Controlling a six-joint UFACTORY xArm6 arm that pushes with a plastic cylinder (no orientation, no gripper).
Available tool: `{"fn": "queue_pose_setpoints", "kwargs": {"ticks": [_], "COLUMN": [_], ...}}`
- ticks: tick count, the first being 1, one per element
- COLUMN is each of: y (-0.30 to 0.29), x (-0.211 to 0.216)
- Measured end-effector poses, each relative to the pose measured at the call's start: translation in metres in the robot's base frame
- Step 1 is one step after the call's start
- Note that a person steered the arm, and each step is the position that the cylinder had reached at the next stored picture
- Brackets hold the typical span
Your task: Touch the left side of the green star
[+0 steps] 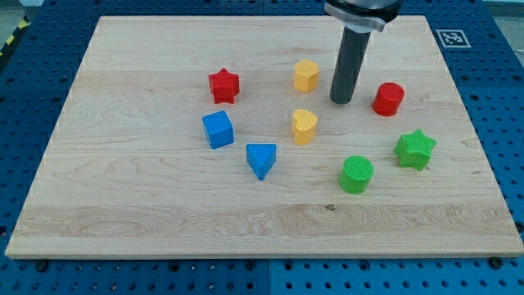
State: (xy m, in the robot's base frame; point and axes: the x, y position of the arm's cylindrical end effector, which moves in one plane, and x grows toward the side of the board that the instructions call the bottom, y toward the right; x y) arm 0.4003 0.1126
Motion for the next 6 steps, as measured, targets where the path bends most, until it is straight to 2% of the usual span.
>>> {"fn": "queue_pose_setpoints", "kwargs": {"ticks": [2, 4, 6], "y": [0.0, 0.0, 0.032], "x": [0.065, 0.079, 0.091]}}
